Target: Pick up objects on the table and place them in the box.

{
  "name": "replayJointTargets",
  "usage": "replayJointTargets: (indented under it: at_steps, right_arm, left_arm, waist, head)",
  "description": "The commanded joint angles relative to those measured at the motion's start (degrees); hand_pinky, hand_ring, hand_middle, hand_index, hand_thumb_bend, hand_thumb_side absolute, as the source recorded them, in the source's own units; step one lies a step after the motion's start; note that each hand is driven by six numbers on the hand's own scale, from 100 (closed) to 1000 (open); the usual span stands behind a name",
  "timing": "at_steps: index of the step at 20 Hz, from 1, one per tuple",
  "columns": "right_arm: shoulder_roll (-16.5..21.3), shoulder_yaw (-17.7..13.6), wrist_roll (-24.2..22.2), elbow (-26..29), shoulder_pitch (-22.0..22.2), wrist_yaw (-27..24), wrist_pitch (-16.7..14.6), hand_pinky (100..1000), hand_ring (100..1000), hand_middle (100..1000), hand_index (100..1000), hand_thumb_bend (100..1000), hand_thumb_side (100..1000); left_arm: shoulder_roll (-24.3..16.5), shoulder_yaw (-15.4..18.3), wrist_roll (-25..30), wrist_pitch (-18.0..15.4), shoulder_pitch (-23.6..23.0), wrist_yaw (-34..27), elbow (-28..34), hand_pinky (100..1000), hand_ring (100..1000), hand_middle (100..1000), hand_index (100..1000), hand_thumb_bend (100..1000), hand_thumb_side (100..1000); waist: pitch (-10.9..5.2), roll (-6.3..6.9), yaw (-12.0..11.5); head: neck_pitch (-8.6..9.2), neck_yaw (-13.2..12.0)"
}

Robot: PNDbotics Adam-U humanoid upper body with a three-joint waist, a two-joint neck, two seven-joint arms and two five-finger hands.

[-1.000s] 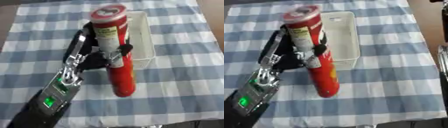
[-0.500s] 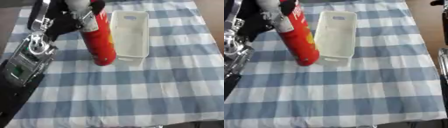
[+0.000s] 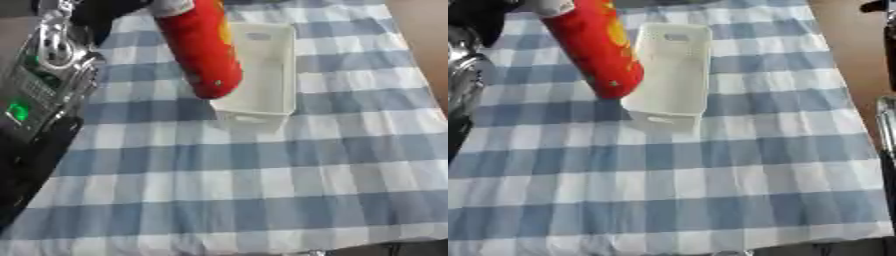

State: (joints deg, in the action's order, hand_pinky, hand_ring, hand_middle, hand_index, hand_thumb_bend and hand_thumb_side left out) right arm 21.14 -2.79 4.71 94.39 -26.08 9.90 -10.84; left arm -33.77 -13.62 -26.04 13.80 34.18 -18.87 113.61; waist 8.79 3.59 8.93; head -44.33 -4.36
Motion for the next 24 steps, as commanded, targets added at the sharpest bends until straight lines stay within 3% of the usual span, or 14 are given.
replayJointTargets:
  at_steps: [1, 12, 24]
  right_arm:
    - [0.6, 0.1, -0.5, 0.7, -0.8, -0.1, -0.1, 614, 800, 853, 1000, 100, 870]
    - [0.2, 1.3, -1.6, 0.5, -2.8, -0.7, -0.2, 612, 799, 852, 1000, 100, 864]
    - [0.4, 1.7, -2.1, 0.5, -3.4, -1.2, -0.3, 611, 799, 851, 1000, 100, 863]
  left_arm:
    - [-0.6, 1.3, 0.1, 0.4, 2.3, -0.4, 1.0, 100, 100, 221, 424, 540, 301]
    - [1.9, 1.0, 3.1, -3.6, 4.0, 6.8, 1.0, 100, 128, 244, 451, 532, 324]
    - [-2.6, 0.8, 6.2, -3.7, 4.5, 9.6, 1.0, 100, 140, 256, 463, 521, 366]
  waist:
    - [-1.08, -0.09, 0.5]
    - [0.37, 0.49, 5.3]
    - [1.00, 1.26, 7.5]
  head:
    - [0.21, -0.4]
    - [0.21, -1.1]
    - [0.57, -1.6]
